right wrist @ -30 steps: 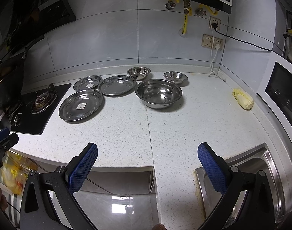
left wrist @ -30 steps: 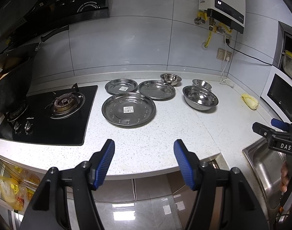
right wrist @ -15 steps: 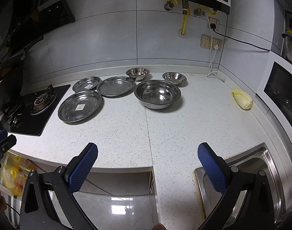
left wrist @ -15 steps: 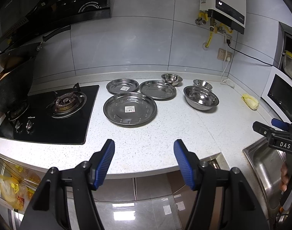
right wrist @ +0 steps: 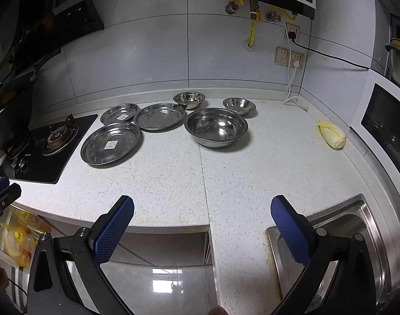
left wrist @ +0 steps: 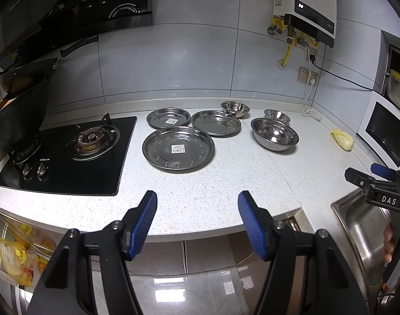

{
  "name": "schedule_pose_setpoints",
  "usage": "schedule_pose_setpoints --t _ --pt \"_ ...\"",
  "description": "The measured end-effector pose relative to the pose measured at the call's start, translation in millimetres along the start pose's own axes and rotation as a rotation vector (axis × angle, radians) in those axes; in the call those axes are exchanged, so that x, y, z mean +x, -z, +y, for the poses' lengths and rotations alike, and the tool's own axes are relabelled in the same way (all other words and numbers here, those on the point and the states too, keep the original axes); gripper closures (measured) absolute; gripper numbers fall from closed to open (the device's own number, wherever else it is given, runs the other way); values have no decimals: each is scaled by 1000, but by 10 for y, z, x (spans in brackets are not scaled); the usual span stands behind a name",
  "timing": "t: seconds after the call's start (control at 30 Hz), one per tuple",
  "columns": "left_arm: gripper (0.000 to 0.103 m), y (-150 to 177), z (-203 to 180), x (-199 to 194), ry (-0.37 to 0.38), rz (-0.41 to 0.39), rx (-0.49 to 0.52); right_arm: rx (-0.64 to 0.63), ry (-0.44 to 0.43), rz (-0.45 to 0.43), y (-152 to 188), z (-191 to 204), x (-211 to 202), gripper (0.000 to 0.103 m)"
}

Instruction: Organize plates and bowls

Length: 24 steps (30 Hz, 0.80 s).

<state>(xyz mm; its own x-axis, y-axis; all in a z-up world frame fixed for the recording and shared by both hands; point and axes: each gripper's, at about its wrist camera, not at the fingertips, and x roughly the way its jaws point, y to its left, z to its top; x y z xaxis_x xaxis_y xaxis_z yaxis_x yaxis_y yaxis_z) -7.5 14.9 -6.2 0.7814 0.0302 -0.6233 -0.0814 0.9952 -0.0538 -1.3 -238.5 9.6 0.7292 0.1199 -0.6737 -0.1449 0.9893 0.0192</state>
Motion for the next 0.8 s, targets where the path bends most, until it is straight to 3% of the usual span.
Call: schedule_pose_setpoints --t 0.8 --pt "40 14 -28 -49 2 8 -1 -9 2 2 19 37 -18 1"
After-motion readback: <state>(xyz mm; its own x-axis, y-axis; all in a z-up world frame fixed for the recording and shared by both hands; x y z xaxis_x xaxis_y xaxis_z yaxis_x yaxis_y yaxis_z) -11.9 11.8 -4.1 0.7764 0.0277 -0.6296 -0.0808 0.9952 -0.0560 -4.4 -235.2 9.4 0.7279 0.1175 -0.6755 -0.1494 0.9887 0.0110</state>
